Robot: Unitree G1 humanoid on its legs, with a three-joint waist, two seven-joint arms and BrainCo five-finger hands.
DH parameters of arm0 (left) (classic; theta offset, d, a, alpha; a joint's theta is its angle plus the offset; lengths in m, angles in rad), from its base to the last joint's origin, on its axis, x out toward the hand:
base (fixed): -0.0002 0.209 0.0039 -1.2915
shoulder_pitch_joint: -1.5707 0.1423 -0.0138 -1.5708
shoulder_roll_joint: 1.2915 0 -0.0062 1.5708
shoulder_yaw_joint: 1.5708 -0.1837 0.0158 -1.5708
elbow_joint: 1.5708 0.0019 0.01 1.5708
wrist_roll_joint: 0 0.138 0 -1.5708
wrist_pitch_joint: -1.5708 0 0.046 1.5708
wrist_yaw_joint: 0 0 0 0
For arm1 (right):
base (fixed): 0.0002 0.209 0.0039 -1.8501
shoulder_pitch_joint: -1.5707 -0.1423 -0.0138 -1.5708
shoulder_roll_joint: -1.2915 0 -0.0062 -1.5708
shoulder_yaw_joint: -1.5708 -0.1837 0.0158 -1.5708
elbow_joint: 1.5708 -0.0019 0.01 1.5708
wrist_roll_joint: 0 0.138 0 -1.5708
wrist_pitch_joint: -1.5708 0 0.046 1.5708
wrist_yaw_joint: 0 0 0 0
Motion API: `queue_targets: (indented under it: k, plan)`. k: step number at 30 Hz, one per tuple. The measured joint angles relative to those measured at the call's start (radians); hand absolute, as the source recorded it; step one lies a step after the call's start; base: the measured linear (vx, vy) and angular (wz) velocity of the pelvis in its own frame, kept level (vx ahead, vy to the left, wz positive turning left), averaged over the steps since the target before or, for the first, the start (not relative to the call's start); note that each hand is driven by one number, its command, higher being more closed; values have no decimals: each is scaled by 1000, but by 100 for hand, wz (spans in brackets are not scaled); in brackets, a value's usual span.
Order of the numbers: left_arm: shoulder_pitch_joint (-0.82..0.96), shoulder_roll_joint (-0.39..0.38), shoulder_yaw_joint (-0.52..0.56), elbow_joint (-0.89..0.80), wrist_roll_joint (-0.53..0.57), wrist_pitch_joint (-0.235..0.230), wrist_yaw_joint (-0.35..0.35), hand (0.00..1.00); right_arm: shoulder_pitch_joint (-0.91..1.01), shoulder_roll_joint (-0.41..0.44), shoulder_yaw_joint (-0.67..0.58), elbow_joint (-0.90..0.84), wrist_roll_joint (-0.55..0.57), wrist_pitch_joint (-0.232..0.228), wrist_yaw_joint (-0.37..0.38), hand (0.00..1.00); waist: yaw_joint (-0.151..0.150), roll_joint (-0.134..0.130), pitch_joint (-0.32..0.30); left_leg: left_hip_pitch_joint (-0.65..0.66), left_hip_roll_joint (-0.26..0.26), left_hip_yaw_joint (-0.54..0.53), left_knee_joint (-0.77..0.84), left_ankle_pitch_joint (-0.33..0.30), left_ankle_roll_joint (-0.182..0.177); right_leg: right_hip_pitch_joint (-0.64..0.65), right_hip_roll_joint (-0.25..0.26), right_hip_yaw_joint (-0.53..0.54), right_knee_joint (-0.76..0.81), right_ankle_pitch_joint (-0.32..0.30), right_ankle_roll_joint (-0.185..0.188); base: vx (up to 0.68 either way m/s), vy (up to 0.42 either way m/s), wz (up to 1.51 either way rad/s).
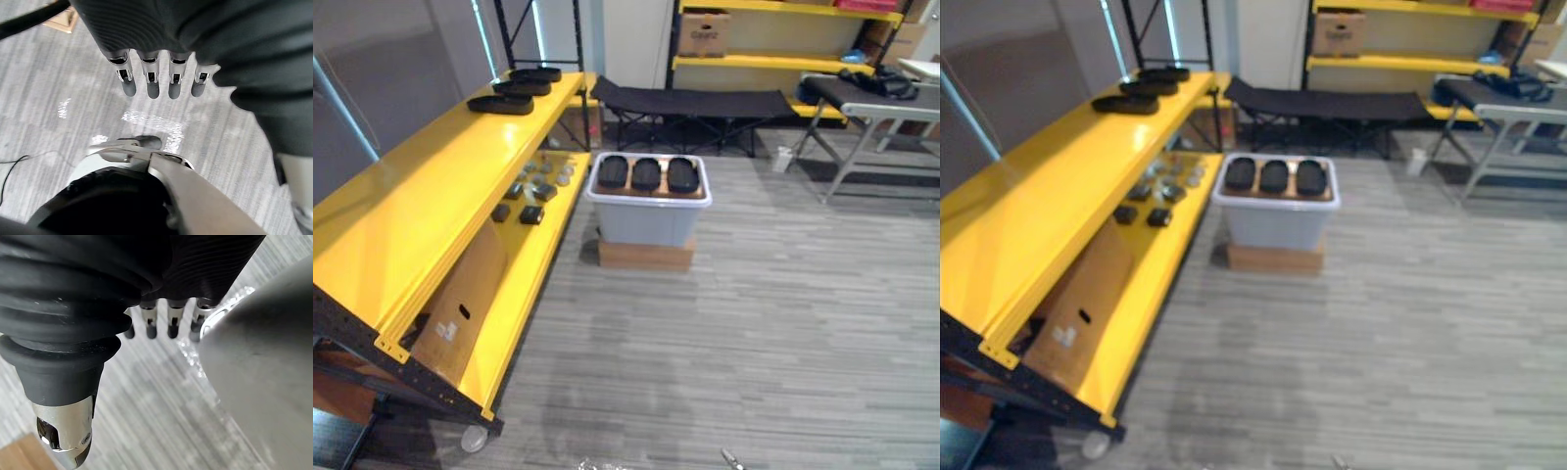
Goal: Walk over and take plastic housings, then place them on the shelf
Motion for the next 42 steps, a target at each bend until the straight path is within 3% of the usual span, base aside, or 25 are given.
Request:
queue_targets:
  k: [9,24,30,39,42]
  plan:
    - [-1,0,-10,7,4,-31,-7,0,-7,-2,1,1,0,-2,0,0,-1,-1,1,0,1,-2,-1,6,-4,0,-2,-24,1,-4,0,-38,-5,3]
    - [-8,7,-37,21,0,-39,-1,0,-38,5,3,23,-1,5,2,0,-1,-5,-5,0,-2,1,-1,6,-3,1,-4,-29,-2,1,-1,0,0,0]
    - [-16,7,-41,35,6,-48,8,0,-53,20,-1,28,44,0,-62,0,0,-9,-4,4,-2,5,-1,6,-3,9,-5,-27,-2,1,-1,0,0,0]
    - [-13,5,-35,34,43,-79,24,0,-44,39,-42,19,44,-40,-81,0,0,-14,6,35,13,99,-1,-7,-9,17,7,29,-29,22,-4,-10,3,-26]
    - [-12,5,-31,34,-20,-82,54,0,-29,42,-54,15,32,-38,-81,0,0,-11,6,39,16,124,-1,-16,-10,15,6,29,-34,28,-3,13,5,-22]
